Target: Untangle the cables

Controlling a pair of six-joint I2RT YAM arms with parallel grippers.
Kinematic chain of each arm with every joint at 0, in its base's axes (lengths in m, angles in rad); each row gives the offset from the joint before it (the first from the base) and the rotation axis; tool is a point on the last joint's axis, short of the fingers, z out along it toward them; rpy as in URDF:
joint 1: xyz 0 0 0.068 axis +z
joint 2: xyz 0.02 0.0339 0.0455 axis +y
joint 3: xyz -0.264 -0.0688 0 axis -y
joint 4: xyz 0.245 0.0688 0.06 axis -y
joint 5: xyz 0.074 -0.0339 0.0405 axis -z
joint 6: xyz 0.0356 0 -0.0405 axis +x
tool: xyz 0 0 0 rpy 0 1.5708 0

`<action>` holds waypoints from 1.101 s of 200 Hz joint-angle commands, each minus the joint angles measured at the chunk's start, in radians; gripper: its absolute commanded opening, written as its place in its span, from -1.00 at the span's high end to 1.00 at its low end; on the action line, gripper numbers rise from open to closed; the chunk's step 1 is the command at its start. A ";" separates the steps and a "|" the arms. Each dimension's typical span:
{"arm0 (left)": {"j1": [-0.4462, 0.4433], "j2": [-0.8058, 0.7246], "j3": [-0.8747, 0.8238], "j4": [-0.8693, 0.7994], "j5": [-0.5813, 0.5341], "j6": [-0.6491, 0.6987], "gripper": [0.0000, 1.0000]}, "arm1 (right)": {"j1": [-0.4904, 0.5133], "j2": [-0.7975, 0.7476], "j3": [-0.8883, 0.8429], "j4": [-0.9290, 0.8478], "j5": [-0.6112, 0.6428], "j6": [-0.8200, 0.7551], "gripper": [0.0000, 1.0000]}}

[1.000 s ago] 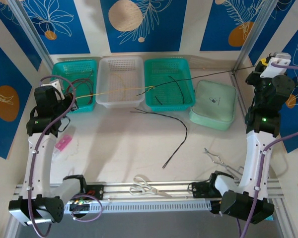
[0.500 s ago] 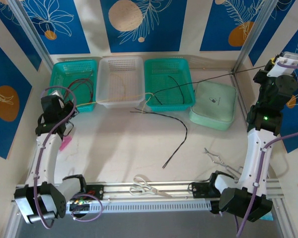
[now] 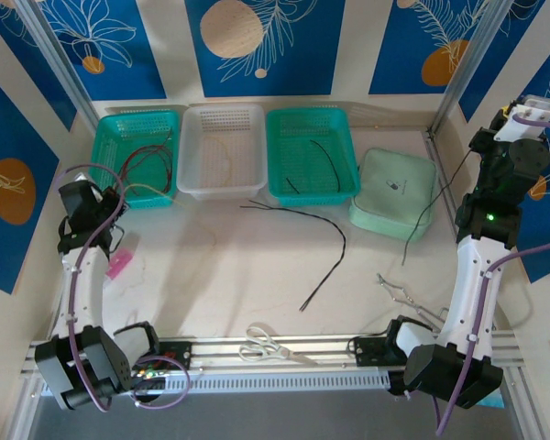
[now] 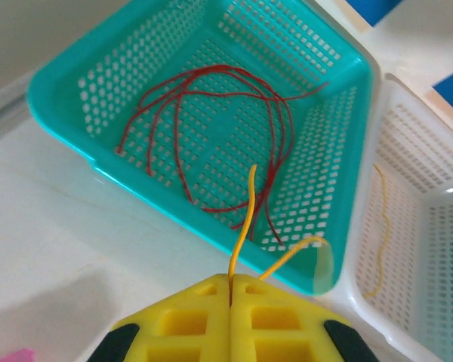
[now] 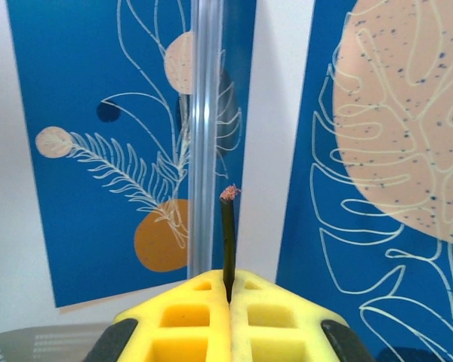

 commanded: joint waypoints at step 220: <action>-0.047 -0.172 0.041 0.084 0.273 -0.155 1.00 | 0.667 0.493 0.574 0.300 -0.270 -0.059 1.00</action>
